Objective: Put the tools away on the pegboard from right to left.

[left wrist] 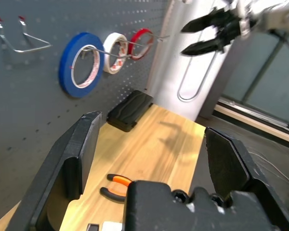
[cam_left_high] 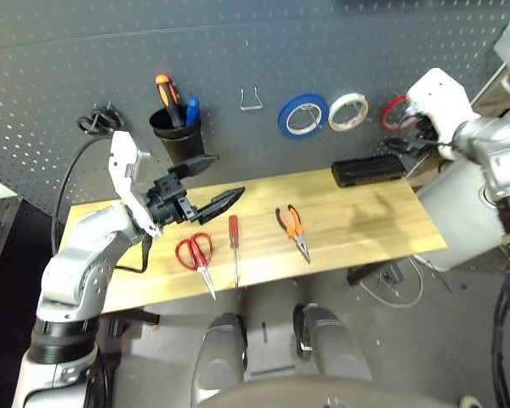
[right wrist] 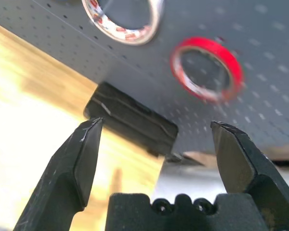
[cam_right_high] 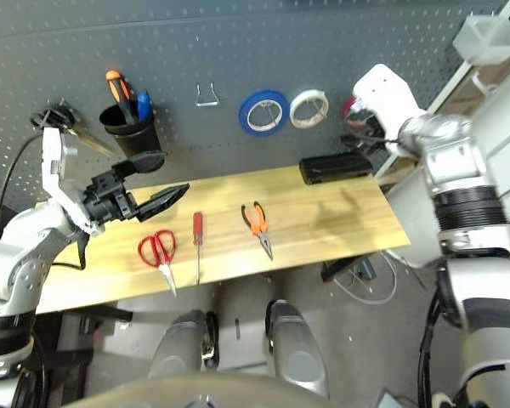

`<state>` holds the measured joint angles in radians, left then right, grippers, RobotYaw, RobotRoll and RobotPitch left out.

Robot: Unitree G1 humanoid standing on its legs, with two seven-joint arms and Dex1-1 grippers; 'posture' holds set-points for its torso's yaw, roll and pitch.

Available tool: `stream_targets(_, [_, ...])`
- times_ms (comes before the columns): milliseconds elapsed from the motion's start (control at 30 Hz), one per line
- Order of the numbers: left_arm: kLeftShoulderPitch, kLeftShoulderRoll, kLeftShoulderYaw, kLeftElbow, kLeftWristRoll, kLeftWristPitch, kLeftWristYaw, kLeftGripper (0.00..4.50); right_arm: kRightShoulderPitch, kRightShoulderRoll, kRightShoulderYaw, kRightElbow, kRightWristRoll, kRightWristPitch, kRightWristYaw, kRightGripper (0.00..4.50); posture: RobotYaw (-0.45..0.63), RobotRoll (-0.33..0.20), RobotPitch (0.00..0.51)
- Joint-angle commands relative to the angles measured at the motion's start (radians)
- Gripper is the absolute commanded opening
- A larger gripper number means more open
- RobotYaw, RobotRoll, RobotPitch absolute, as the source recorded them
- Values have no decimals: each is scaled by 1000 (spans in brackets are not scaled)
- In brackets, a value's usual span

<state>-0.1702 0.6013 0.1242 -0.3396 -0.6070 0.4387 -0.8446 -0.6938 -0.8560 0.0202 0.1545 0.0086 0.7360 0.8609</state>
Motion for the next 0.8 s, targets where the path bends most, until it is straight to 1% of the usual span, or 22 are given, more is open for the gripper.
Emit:
stream_targets(33, [-12,19,-43,41,28,-1,-40,4500,70,-76,-42,-171,112,207,98,4461,-108,0,113])
stream_targets(133, [-12,40,-78,70,68,-9,-59,4500,140,-87,-48,-267,169,308,102,4461,-119,0,116])
stream_targets(233, [-2,48,-103,94,95,-29,-82,4500,202,-6,-24,-344,196,447,16,4461,-118,0,122])
stream_targets(300, [-1,44,-105,100,95,-27,-84,4500,220,49,15,-372,191,516,-46,4461,-118,0,128])
stream_targets(367, [3,44,-111,102,97,-26,-91,4500,223,161,49,-362,188,593,-126,4461,-113,0,143])
stream_targets(433, [8,44,-119,105,104,-31,-100,4500,206,306,47,-307,176,644,-222,4461,-107,0,150])
stream_targets(467, [9,43,-121,107,106,-33,-102,4500,196,357,37,-282,171,663,-260,4461,-107,0,150])
stream_targets(533, [21,52,-133,97,114,-36,-117,4500,158,457,69,-199,133,669,-351,4461,-97,0,168])
stream_targets(633, [43,55,-136,77,110,-27,-123,4500,95,567,69,-81,109,681,-447,4461,-95,0,175])
stream_targets(733, [66,59,-138,57,106,-18,-121,4500,19,686,27,76,100,645,-535,4461,-92,0,177])
stream_targets(800, [74,58,-138,45,104,-12,-116,4500,-15,733,15,162,94,611,-572,4461,-82,0,178])
